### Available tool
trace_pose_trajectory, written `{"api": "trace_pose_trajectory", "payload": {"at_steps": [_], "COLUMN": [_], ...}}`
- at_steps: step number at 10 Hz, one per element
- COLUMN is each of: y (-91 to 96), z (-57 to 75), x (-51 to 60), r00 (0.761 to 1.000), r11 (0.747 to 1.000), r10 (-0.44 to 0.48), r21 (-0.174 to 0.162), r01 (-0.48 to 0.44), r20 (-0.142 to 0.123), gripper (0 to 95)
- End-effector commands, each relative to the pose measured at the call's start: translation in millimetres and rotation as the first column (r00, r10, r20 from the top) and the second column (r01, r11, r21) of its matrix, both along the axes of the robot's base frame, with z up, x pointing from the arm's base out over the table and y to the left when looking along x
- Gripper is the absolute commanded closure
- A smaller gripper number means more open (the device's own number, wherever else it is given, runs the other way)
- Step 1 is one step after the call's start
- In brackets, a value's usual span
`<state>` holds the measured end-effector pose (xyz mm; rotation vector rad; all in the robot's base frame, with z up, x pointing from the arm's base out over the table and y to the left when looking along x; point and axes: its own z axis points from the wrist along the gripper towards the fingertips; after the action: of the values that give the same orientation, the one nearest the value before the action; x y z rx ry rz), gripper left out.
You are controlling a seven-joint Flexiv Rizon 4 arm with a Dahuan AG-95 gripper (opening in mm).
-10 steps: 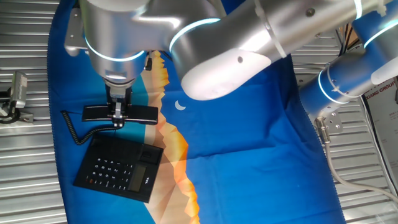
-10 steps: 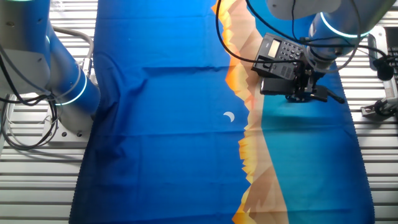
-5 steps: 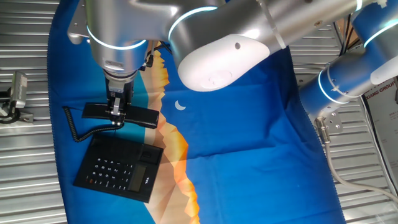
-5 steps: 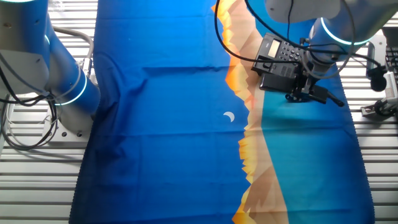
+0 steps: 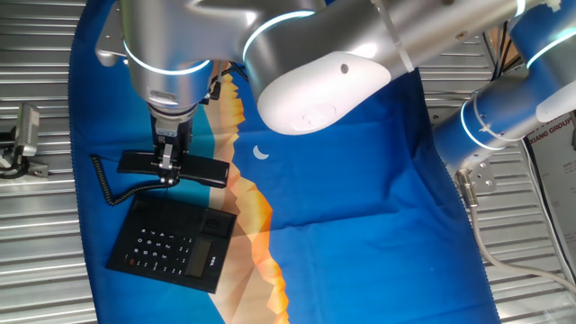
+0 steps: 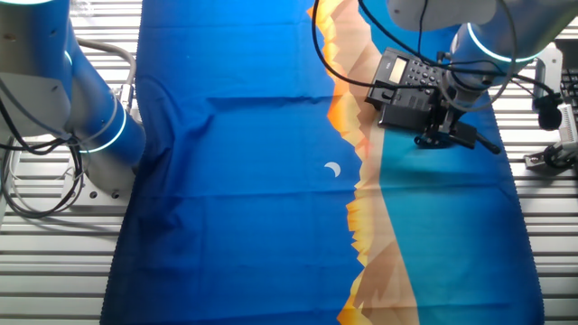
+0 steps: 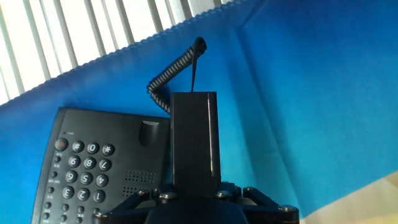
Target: Place the handset of the telephone on the corresponding phone cradle
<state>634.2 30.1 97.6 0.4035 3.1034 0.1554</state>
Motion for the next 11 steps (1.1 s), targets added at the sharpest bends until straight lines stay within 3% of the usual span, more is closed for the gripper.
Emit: {"api": "trace_pose_trajectory", "payload": {"at_steps": [1, 11], "y": [3.5, 29.8], "z": [1.9, 5.9], "x": [0.7, 10.5], "r00": [1.000, 1.000], "r11": [1.000, 1.000], "r10": [0.000, 0.000], "r21": [0.000, -0.010], "r01": [0.000, 0.000], "r20": [-0.001, -0.004], "gripper": [95.0, 95.0]}}
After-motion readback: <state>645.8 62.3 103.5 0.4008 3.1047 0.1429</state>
